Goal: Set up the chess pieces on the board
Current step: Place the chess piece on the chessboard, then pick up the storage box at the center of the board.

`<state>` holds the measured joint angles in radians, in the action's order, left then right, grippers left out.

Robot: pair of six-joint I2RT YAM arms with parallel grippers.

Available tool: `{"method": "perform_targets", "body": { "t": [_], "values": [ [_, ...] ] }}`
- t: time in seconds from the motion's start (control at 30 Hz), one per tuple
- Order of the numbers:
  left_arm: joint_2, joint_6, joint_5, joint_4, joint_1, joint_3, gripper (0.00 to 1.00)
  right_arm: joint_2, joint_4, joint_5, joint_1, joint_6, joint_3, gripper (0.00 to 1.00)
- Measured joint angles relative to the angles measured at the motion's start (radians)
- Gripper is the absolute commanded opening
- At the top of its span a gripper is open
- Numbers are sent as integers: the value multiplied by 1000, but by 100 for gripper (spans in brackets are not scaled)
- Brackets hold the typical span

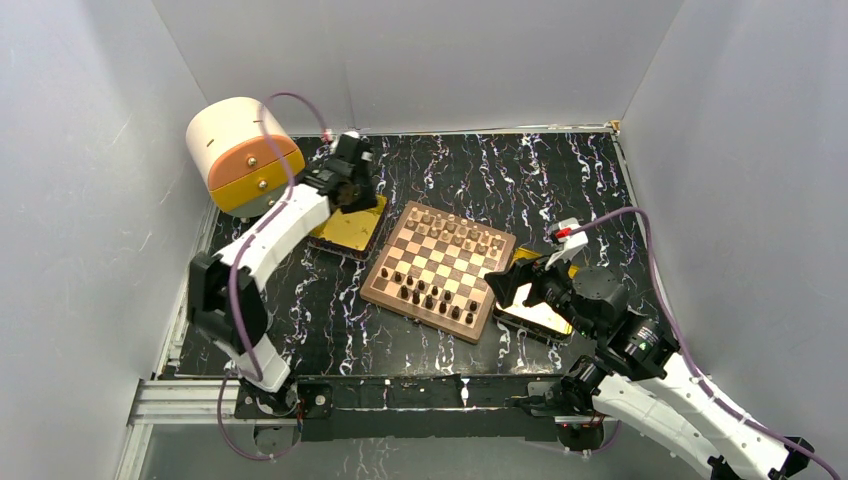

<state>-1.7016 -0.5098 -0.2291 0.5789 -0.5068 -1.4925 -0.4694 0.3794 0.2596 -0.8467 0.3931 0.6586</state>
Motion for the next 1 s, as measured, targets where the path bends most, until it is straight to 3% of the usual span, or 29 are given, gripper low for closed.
{"method": "perform_targets", "body": {
  "t": [0.1, 0.27, 0.53, 1.0],
  "values": [
    [117, -139, -102, 16, 59, 71, 30, -4, 0, 0, 0, 0, 0, 99],
    [240, -374, -256, 62, 55, 163, 35, -2, 0, 0, 0, -1, 0, 99],
    [250, -668, -284, 106, 100, 283, 35, 14, 1, 16, 0, -2, 0, 99],
    [122, -800, -243, 21, 101, 375, 36, 0, 13, 30, 0, -4, 7, 99]
  ]
}}
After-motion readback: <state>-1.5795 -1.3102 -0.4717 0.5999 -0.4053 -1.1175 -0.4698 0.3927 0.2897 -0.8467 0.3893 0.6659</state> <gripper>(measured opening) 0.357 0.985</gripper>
